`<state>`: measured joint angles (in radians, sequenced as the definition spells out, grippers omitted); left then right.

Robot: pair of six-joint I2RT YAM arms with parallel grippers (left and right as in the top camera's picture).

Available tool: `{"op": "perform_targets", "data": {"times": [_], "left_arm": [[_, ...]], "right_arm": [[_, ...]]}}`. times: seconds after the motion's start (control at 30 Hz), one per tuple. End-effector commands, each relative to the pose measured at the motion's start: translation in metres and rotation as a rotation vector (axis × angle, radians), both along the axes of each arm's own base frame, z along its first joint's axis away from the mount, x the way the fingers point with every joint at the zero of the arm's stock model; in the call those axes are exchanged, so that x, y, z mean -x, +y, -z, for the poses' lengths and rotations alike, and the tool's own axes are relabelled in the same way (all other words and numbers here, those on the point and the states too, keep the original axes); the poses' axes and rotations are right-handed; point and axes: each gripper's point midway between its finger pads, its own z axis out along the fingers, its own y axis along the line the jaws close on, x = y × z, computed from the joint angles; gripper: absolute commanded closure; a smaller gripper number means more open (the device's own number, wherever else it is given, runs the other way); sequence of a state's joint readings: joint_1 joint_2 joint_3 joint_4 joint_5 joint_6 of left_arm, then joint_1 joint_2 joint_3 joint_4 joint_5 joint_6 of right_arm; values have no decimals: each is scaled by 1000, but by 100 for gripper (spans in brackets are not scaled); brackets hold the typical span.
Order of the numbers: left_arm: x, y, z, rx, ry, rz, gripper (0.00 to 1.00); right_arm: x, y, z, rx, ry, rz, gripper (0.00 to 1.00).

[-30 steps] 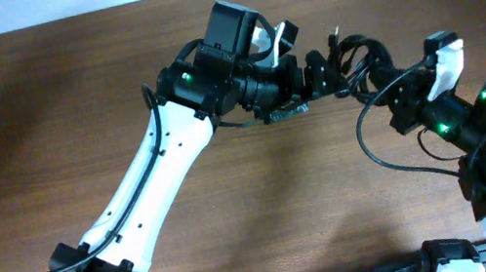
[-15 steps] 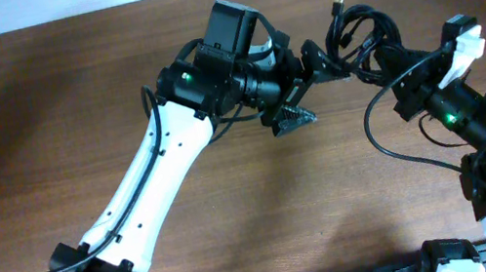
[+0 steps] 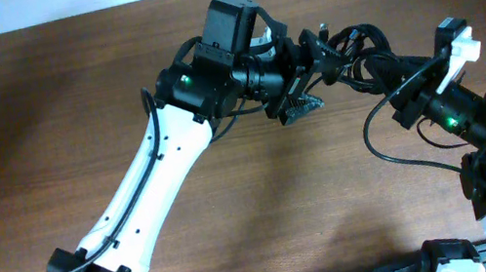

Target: Untangle cables

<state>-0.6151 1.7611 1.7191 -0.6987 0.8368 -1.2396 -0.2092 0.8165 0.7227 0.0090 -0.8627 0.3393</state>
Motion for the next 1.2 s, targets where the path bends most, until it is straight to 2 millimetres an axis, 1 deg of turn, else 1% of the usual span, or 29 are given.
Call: {"op": "perform_targets", "data": {"times": [0.0, 0.03, 0.07, 0.17, 0.2, 0.23, 0.3, 0.4, 0.43, 0.47, 0.53, 0.57, 0.67, 0.77, 0.93, 1.0, 1.1, 1.17], "left_arm": [[-10, 6, -10, -22, -51, -70, 21], [-11, 6, -9, -27, -54, -76, 23], [-13, 7, -8, -34, -58, -85, 28], [-17, 11, -2, -68, -61, -117, 37], [-19, 13, 2, -88, -60, -133, 37], [-20, 15, 4, -101, -57, -142, 36], [-21, 16, 4, -104, -56, -146, 25], [-23, 18, 5, -105, -57, -154, 22], [-24, 19, 5, -106, -56, -158, 18], [-25, 20, 5, -107, -56, -160, 7], [-28, 23, 5, -112, -124, -128, 4], [-30, 25, 5, -117, -185, -97, 2], [-34, 29, 5, -128, -317, -32, 1], [-34, 29, 5, -137, -444, 43, 1], [-32, 28, 4, -145, -694, 203, 1], [-32, 28, 4, -150, -781, 255, 1], [-34, 28, 4, -162, -872, 304, 1], [-34, 28, 4, -163, -896, 318, 1]], "right_arm": [[9, 8, -19, 2, -59, -53, 96], [9, 8, -19, 3, -64, -53, 96], [9, 8, -20, 1, -64, -53, 96], [9, 8, -20, 2, -64, -53, 96], [9, 8, -20, 2, -64, -53, 96], [9, 8, -20, 2, -63, -52, 96], [8, 6, -19, 2, -63, -44, 96], [7, 6, -21, 5, -74, -42, 96], [7, 6, -22, 5, -76, -42, 96], [7, 6, -22, 6, -78, -41, 96], [7, 6, -22, 5, -77, -41, 96], [7, 6, -22, 5, -77, -42, 96], [7, 6, -22, 1, -73, -41, 96], [5, 6, -19, -35, -36, -40, 96], [-3, 5, -3, -77, 58, -42, 96], [-3, 7, 0, -86, 74, -64, 96], [0, 12, 2, -91, 86, -104, 96], [0, 12, 2, -95, 90, -107, 96]]}}
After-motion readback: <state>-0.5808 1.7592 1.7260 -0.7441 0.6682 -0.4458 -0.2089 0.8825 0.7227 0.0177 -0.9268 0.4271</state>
